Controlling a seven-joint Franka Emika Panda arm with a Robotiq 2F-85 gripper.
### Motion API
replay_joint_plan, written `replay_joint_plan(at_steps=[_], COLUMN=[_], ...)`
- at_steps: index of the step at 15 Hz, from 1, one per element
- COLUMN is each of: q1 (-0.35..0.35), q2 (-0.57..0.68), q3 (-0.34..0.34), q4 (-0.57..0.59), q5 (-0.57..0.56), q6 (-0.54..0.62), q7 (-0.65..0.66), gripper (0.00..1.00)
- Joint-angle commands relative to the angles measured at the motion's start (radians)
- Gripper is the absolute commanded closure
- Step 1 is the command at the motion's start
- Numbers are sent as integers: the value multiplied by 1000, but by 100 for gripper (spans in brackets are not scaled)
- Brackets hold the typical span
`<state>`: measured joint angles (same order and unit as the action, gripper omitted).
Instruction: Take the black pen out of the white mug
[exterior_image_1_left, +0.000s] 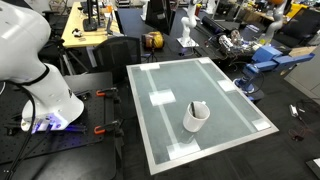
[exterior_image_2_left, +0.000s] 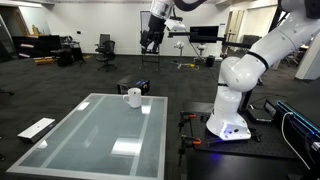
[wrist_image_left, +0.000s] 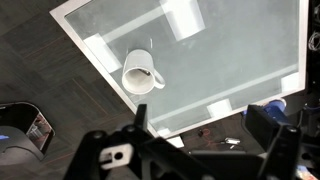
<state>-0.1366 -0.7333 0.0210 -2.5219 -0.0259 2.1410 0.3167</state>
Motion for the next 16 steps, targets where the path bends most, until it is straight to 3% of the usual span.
replay_joint_plan(at_steps=[1,8,16], q1=[-64,-146,-157], q2=[89,218,387], q3=[7,-9,-84], q4=[42,88,124], q5=[13,19,34], q6=[64,120,195], q7=[105,282,314], gripper=[0,0,0])
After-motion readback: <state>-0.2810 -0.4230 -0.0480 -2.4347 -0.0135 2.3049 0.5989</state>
